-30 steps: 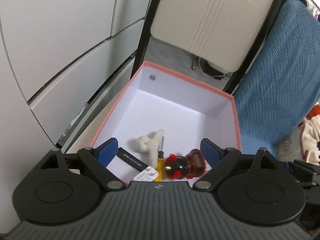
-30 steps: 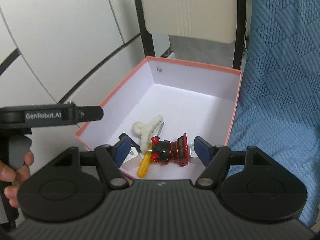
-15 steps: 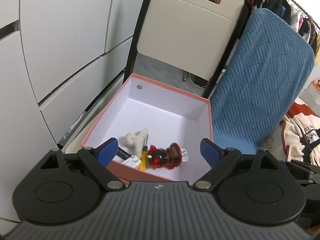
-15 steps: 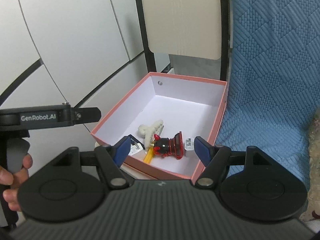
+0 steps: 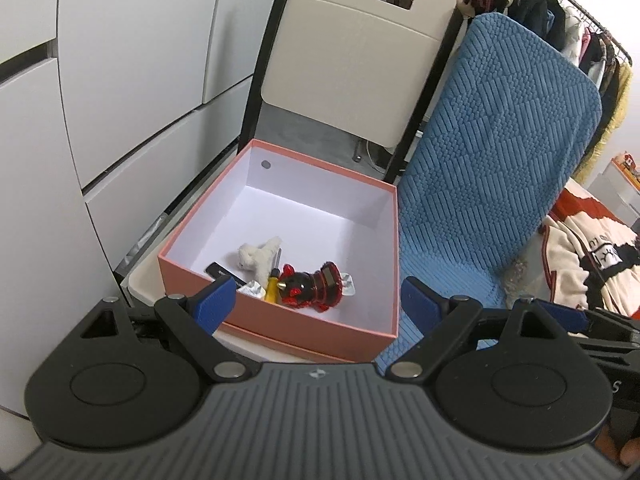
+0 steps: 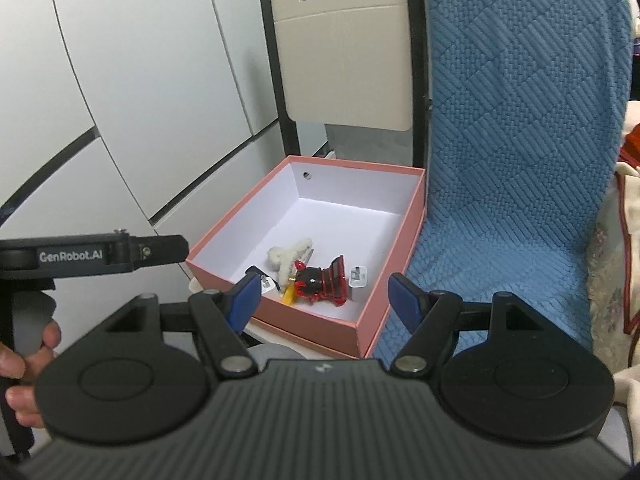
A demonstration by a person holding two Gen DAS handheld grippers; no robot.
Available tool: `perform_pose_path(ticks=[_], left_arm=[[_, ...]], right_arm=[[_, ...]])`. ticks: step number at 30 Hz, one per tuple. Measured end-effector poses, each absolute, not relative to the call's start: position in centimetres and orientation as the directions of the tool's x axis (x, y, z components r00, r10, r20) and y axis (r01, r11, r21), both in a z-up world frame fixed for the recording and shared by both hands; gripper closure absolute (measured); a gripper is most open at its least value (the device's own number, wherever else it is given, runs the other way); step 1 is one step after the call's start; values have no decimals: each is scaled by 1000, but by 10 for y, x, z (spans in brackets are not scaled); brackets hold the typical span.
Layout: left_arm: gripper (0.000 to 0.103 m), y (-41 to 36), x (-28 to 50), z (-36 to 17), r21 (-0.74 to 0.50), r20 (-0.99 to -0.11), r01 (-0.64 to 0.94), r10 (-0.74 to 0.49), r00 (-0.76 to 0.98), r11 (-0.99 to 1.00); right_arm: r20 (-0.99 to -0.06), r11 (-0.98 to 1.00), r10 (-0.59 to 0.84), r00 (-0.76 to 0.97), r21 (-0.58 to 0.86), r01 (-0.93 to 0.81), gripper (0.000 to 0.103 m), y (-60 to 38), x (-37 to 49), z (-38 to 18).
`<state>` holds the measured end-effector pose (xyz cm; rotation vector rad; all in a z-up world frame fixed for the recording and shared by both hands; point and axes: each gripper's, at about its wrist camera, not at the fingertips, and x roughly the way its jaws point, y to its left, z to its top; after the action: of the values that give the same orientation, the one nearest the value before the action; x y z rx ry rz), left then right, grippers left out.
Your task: Organize rigid objects
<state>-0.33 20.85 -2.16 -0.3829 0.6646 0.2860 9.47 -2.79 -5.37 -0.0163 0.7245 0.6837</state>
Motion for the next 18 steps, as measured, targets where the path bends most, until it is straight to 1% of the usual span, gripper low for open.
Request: perform_pose_path(ticks=[2,4,5,6,7,8,9,11,18], left_arm=[[10,205,-7,-21,-241,-647,-378,142,749,894],[6,202,-12,-21,-235,-642,-385,155,751,892],[6,202,-13,-21,-237,-641,-391,160,751,889],[5,201,-16,-21,-240,-640,-396,162,751,886],[4,199,-18,-21,-243,-640,-400,164,751,884],[3,198,-20,-21,-241,-639,-401,166,751,884],[3,196,-22,-21,-233,-638,-405,175,750,884],[2,194,-25,-21,-214,-639,-415,195,744,884],[2,191,-33,-22,-209,-637,-425,208,743,880]], right_arm=[[-613,785,570,547,211,-582,31,-31,90,-54],[-616,787,568,546,211,-580,31,-35,86,-57],[-618,787,566,545,211,-580,31,-36,85,-57],[-621,790,563,546,209,-577,29,-38,84,-58],[-621,791,560,548,207,-575,18,-40,82,-59],[-618,793,559,553,204,-574,13,-41,81,-59],[-614,794,558,558,200,-574,6,-43,80,-59],[-618,797,551,561,191,-573,0,-44,78,-59],[-632,803,543,554,196,-563,0,-46,76,-67]])
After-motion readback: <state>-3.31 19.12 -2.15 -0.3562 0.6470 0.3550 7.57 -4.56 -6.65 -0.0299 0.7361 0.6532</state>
